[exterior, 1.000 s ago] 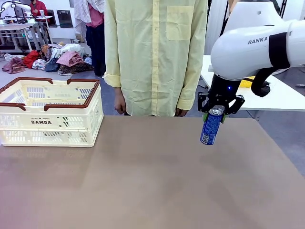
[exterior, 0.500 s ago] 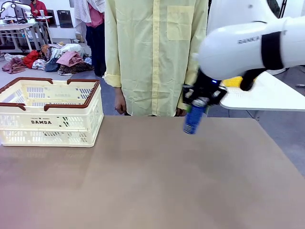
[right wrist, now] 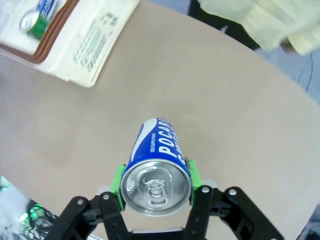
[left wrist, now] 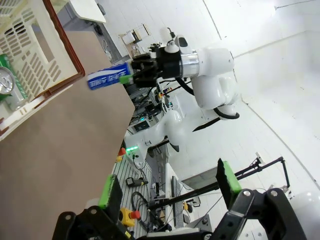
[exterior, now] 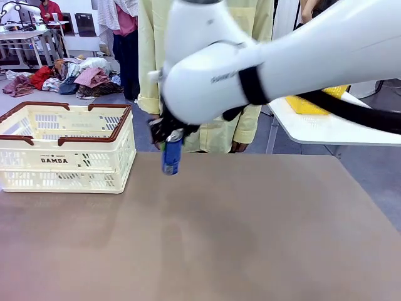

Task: Place the drinks into the Shopping basket.
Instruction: Pick up one drink and place it into the Shopping basket.

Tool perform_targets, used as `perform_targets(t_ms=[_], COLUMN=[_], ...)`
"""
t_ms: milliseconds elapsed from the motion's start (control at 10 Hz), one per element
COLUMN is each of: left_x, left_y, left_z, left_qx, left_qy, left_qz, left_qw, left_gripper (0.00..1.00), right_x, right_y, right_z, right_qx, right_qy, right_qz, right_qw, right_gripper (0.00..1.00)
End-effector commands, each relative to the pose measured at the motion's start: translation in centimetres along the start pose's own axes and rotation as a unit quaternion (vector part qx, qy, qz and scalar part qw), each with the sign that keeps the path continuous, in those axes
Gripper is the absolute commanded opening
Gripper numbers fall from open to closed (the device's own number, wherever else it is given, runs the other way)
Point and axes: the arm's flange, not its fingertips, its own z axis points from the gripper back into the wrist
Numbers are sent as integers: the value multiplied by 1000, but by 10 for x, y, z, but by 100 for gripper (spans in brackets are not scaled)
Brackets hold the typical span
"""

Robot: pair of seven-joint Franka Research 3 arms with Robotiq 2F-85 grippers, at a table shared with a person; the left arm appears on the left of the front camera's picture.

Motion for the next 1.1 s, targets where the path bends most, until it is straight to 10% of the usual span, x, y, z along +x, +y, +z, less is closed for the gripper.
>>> perform_targets(t_ms=[0,800,1000], left_x=[-3,-3,-3], left_y=[-3,-3,-3], left_z=[-1,-1,-1], left_qx=[-4,-4,-4], left_qy=[-1,-1,-1], left_qz=[2,2,2], left_qw=[1000,1000,1000], left_gripper=[100,100,100], right_x=[31,14,14], right_y=[27,44,42], right_z=[-26,-111,-110], right_qx=[-16,42,39], right_qy=[24,98,102], right_qz=[49,78,83], right_qw=[998,991,991], right_gripper=[0,0,100])
